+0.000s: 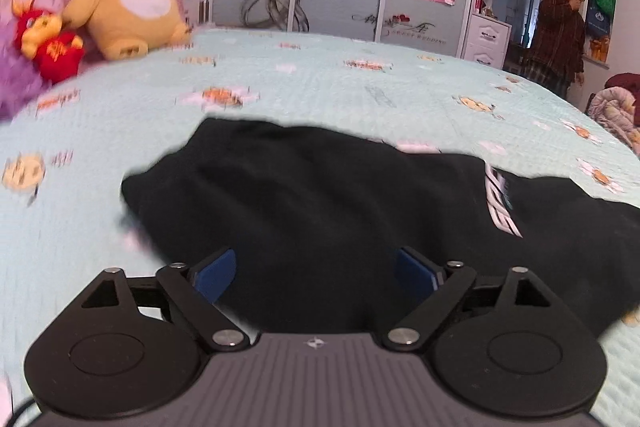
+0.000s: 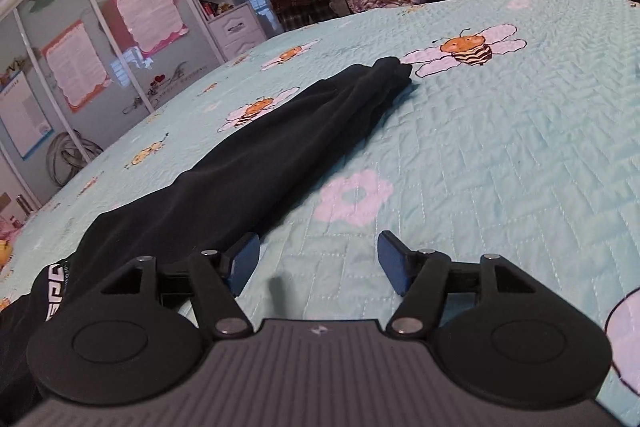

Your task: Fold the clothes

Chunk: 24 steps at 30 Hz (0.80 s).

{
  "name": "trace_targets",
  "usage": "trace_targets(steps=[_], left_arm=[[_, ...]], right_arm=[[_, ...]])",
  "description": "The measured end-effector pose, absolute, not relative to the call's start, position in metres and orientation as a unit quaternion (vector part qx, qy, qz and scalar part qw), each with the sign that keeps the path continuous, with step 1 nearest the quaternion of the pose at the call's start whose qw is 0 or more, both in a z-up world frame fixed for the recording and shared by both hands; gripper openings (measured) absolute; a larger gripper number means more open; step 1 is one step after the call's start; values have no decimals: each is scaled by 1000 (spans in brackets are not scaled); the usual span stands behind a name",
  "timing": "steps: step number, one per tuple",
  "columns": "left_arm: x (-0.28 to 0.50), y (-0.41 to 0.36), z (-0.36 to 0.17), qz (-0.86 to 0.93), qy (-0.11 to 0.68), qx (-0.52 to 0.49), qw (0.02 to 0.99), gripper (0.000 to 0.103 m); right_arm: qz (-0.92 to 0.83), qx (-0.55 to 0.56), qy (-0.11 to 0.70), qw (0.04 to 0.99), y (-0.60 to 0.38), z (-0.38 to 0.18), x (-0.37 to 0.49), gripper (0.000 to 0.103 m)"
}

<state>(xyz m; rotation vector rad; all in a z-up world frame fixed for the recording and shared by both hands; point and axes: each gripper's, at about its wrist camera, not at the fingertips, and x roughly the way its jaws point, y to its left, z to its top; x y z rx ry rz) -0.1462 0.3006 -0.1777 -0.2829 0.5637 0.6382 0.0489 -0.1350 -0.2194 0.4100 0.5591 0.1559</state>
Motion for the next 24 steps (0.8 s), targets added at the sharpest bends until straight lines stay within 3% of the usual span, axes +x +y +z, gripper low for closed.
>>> trace_targets(steps=[3,15,24], left_arm=[[-155,288,-190,324,310,-136,883,88],[-182,277,-170,334,340,-173,862,88],[-176,247,-163,317,355,-137,869,88]], right_arm=[[93,199,272,937,-133,-221,50,83],[95,186,270,940,-126,-221,46,86],[99,190,268,939,-128,-221,45,87]])
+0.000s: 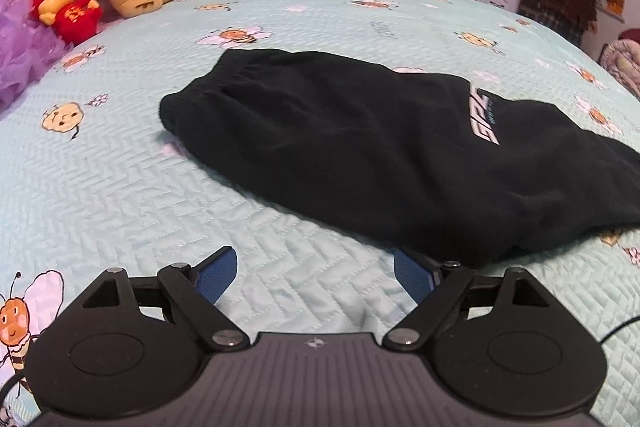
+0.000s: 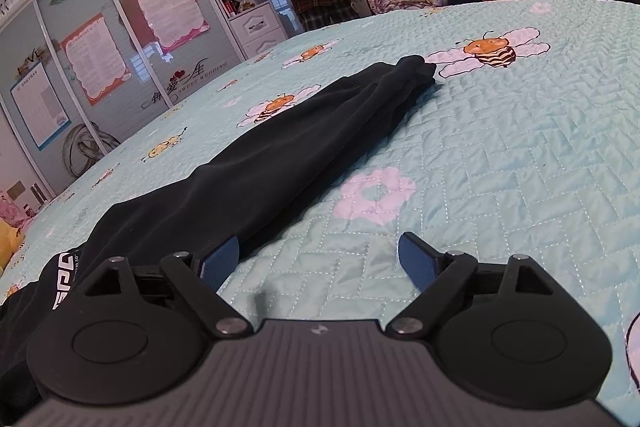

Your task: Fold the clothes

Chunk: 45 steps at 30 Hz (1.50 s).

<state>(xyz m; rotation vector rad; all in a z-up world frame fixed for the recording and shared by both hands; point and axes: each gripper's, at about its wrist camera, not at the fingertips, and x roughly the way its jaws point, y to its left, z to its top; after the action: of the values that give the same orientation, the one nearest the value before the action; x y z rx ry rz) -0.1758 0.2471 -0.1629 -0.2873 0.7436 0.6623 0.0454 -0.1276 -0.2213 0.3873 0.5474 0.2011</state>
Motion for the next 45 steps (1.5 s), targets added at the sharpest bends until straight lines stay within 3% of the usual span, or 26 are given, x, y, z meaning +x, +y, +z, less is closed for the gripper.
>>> trace_targets(steps=[27,37,45], left_arm=[[-177,229,-163,296,363,-122,875,89],[-186,315,-163,378,342,-212,834,89],[-184,334,-170,370,332,-239,834,89]], right_arm=[[103,198,266,938,-128,-220,42,90],[103,201,265,937,-128,-220,42,90],[101,194,266,939,-126,-220,42,90]])
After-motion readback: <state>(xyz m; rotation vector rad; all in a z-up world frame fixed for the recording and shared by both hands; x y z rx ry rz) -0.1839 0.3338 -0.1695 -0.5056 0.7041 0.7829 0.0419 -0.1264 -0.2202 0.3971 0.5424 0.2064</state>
